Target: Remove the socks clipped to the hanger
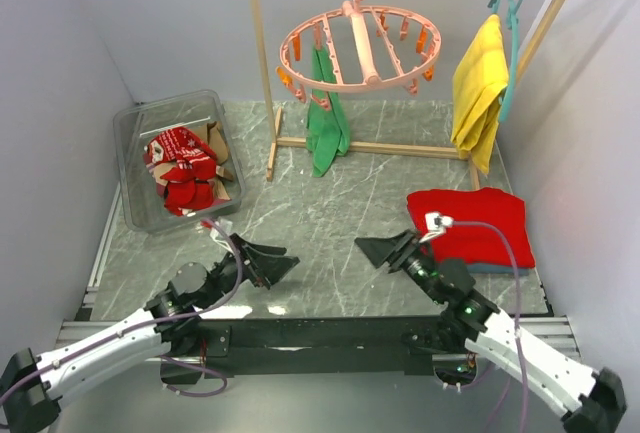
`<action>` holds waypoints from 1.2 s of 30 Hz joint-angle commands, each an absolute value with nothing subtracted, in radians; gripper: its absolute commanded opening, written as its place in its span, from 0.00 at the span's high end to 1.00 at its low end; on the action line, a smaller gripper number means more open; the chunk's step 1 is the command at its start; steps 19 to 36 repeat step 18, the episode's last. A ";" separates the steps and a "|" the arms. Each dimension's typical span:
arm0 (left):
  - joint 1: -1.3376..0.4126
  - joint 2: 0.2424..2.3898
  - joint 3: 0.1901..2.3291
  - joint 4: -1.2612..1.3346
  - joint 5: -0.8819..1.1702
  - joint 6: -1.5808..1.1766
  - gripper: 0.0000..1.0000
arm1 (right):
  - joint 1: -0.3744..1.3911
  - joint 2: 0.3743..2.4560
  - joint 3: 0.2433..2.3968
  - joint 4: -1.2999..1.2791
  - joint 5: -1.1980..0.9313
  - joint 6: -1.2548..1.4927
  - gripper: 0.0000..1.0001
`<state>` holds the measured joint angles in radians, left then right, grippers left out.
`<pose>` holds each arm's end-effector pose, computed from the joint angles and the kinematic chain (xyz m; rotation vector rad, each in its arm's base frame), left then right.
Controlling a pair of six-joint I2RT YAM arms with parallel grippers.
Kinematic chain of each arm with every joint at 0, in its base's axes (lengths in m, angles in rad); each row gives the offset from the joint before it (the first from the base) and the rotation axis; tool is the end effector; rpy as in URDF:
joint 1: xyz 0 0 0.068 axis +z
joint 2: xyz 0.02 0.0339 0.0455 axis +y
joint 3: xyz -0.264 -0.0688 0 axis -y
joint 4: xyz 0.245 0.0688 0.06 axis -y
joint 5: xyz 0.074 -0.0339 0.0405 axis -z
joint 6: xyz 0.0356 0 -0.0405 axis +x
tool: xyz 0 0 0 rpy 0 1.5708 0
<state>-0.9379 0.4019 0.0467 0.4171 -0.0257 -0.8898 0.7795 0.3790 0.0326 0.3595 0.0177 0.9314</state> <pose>0.0818 -0.1099 0.1946 0.0176 1.6919 -1.4120 0.0966 0.0945 0.1859 0.1459 1.7141 1.3057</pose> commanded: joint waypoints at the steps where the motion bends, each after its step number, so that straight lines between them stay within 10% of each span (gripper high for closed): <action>1: -0.942 0.324 0.003 0.371 -0.063 -0.934 0.06 | 0.784 0.108 -0.054 -0.052 0.294 1.103 0.00; 11: -0.942 0.200 -0.113 0.319 -0.109 -1.032 0.03 | 0.782 -0.215 -0.187 -0.285 0.271 1.241 0.00; 36: -0.942 0.158 -0.166 0.308 -0.103 -1.086 0.03 | 0.782 -0.155 -0.187 -0.250 0.245 1.183 0.00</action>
